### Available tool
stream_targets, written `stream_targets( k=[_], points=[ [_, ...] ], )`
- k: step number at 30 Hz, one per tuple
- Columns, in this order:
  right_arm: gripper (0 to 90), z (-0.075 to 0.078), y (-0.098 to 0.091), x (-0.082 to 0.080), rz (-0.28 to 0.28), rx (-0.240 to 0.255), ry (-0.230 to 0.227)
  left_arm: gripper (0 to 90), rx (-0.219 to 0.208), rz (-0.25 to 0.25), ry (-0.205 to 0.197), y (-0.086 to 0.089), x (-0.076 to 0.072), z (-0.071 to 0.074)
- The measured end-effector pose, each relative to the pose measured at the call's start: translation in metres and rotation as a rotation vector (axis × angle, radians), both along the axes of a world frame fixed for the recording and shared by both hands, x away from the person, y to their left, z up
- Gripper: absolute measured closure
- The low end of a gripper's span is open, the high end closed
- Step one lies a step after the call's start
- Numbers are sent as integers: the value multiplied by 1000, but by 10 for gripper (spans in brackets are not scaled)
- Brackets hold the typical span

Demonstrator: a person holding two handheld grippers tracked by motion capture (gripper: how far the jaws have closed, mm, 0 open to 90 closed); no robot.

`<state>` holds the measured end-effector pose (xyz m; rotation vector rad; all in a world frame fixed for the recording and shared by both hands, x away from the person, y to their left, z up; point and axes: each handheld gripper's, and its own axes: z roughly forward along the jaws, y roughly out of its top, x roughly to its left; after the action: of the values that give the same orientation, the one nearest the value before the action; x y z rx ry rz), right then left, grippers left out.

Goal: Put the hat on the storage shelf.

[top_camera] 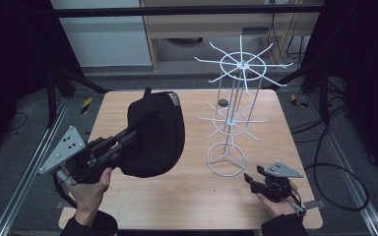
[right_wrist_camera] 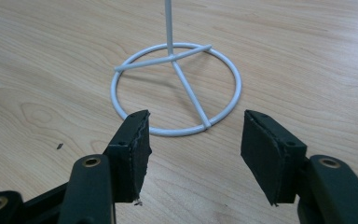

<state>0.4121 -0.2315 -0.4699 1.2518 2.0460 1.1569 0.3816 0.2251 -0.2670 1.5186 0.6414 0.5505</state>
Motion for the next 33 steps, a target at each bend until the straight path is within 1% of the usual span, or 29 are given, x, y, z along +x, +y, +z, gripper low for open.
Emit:
stream_targets(
  k=[1, 2, 4, 5, 6, 7, 11, 14, 16, 17, 19, 20, 21, 27, 28, 29, 30, 32, 33],
  points=[
    [423, 0, 0, 0, 0, 1, 1, 794, -4, -5, -5, -2, 0, 3],
    [422, 0, 0, 0, 0, -1, 2, 794, -4, -5, -5, -2, 0, 3],
    [423, -1, 0, 0, 1, 0, 5, 794, 2, -15, -17, -7, 1, 12],
    [422, -1, 0, 0, 1, 0, 5, 793, 2, -15, -17, -7, 1, 12],
    [422, -1, 0, 0, 1, 0, 3, 794, 0, -18, -26, -10, 1, 17],
    [422, -1, 0, 0, 1, 0, 3, 794, 0, -18, -26, -10, 1, 17],
    [422, -1, 0, 1, 2, 1, 2, 793, -23, -34, -42, -13, 0, 29],
    [422, -1, -1, 1, 1, 1, 4, 794, -49, -46, -56, -15, -1, 36],
    [422, -1, -1, 1, 0, -1, 5, 793, -57, -54, -71, -18, -3, 43],
    [422, -1, -1, 1, 0, -1, 5, 793, -54, -57, -77, -18, -3, 45],
    [422, -1, 0, 1, 0, 0, 6, 793, -60, -62, -80, -20, -3, 47],
    [422, -1, 0, 1, 1, -1, 5, 793, -65, -68, -83, -23, -3, 51],
    [422, -1, 0, 1, 1, -1, 5, 793, -65, -68, -83, -23, -3, 51],
    [422, -1, -1, 1, 2, -2, 5, 793, -36, -76, -78, -31, 1, 65],
    [422, -1, -1, 1, 3, -3, 5, 793, -35, -82, -77, -33, 2, 70],
    [422, -1, -1, 1, 3, -3, 5, 793, -35, -82, -77, -33, 2, 70],
    [422, -1, 0, 1, 3, 0, 9, 793, -37, -85, -85, -36, 1, 74],
    [422, 0, 0, 1, 2, 0, 9, 793, -41, -90, -88, -38, 1, 76],
    [422, -1, 0, 1, 2, 1, 10, 793, -42, -99, -94, -42, 0, 79]
  ],
)
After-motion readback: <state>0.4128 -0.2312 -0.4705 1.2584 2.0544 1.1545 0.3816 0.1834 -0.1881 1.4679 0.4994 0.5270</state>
